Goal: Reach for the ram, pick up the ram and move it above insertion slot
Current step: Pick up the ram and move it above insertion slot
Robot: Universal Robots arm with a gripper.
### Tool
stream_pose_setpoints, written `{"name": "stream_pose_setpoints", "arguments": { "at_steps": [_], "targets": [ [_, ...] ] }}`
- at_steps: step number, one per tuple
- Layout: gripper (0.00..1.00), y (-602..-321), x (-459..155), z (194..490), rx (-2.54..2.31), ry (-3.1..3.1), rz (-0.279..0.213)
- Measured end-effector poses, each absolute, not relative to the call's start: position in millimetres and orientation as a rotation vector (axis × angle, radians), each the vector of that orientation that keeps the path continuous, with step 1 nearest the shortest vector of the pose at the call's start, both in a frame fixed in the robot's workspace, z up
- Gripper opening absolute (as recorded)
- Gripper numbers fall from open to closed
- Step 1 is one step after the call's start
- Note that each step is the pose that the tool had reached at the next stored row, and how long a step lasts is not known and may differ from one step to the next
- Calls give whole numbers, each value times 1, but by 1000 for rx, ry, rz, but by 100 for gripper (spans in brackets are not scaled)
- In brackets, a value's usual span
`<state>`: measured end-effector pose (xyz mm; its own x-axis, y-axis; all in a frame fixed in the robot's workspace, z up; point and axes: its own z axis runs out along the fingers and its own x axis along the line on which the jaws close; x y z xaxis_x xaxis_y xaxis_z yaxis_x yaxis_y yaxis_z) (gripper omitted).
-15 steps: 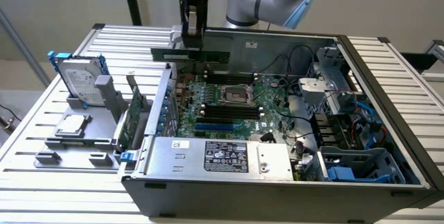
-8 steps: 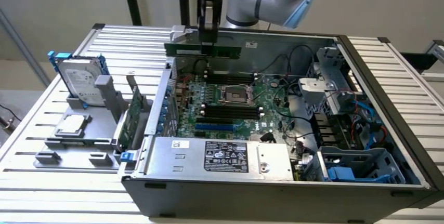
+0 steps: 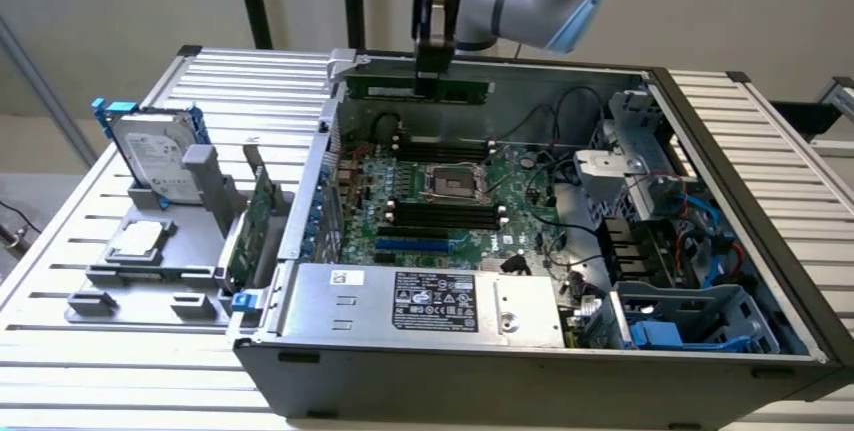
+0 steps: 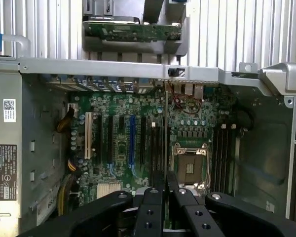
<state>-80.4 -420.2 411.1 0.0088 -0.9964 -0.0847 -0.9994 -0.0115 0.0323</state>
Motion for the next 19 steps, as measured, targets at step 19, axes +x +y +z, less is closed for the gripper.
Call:
{"name": "stream_pose_setpoints", "arguments": {
  "at_steps": [19],
  "targets": [
    [14,-417,-50,405,-2146,2238,123]
  ]
}}
